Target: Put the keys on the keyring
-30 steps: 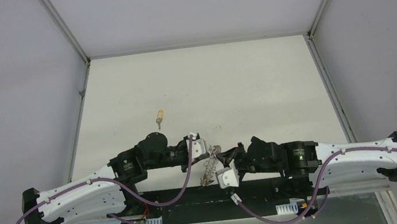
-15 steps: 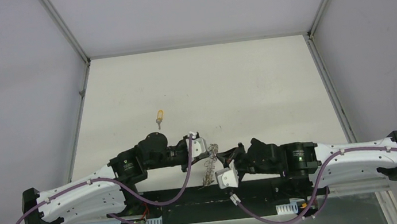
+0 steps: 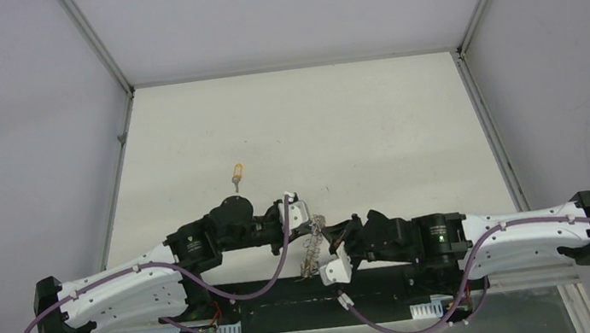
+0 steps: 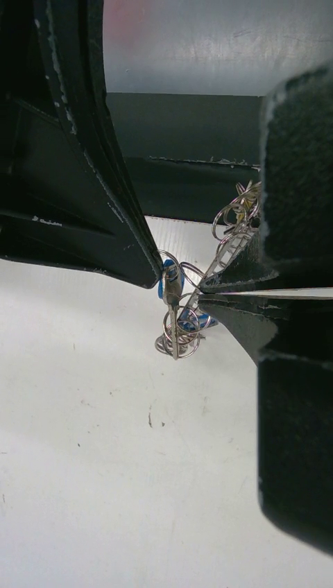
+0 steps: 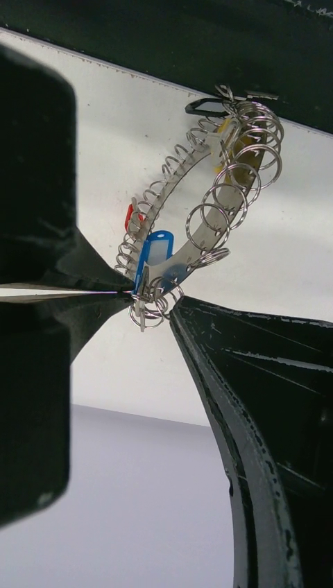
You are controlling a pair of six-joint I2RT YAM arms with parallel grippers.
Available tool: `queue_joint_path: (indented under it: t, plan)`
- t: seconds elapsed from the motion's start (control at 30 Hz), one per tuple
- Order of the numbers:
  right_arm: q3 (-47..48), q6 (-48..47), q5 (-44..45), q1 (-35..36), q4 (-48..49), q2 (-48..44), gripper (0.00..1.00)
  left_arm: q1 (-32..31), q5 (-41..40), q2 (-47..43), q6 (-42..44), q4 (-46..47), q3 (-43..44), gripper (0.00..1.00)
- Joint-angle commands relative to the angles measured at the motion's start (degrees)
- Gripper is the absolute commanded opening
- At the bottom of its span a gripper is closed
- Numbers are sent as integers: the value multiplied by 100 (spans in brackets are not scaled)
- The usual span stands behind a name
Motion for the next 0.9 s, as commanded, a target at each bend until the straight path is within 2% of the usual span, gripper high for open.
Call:
queue_joint_path:
  t: [0.0,0.63,0.87]
  plan:
    - [13,-149,153,142,-412,71,0,-7,-398,-48,-108,339,145,0]
    - [-205,-282,925,551,-335,196,0,-5,-693,-63,-396,354,127,0]
    - [-257,304,1032,553,-180,180,1,-5,-888,-72,-617,455,77,0]
